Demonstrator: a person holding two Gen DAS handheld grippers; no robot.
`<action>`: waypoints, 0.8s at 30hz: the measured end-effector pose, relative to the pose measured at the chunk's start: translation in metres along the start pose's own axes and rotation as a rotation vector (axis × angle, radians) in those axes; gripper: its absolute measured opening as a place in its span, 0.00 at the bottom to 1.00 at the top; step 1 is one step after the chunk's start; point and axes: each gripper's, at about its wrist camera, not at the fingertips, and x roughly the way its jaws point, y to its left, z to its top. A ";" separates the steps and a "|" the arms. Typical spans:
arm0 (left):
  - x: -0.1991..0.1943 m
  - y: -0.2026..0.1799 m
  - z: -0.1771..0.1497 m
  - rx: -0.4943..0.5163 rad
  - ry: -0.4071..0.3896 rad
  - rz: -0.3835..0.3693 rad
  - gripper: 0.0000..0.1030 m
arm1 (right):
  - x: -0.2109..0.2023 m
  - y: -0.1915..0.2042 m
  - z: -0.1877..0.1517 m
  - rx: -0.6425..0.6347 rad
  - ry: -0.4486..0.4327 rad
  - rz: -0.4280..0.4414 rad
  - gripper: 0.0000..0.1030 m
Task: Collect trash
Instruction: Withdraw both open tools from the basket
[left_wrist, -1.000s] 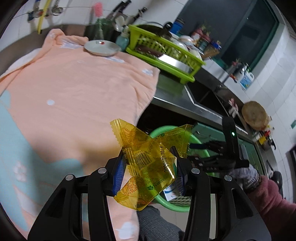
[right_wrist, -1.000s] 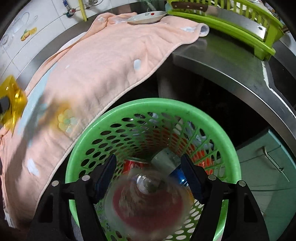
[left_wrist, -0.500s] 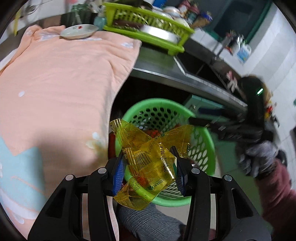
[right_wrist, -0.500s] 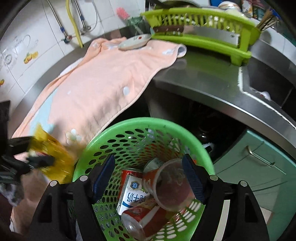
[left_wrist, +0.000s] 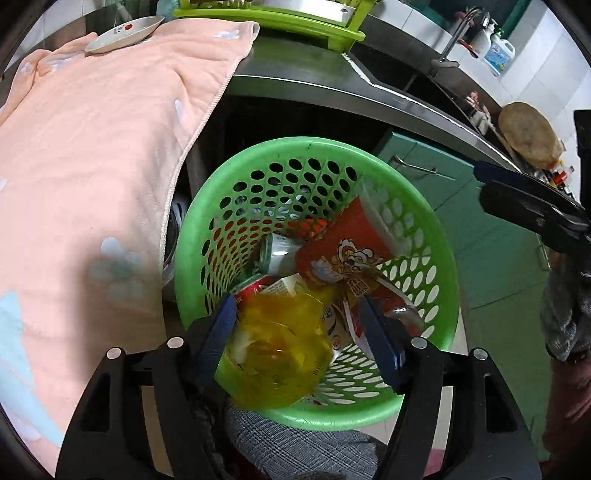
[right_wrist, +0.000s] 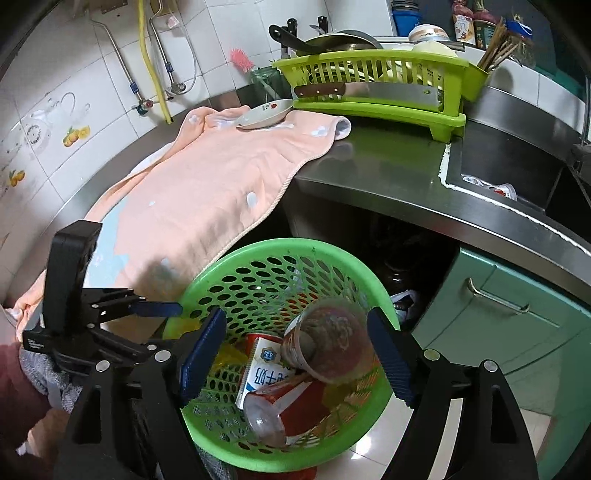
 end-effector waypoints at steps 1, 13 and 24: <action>0.001 0.000 0.000 -0.003 0.000 -0.003 0.69 | -0.001 -0.001 -0.002 0.006 -0.005 -0.001 0.77; -0.036 0.010 -0.012 -0.038 -0.087 0.025 0.79 | -0.019 0.024 -0.021 0.022 -0.071 -0.026 0.83; -0.109 0.025 -0.037 -0.104 -0.253 0.231 0.89 | -0.039 0.068 -0.034 0.060 -0.130 -0.018 0.89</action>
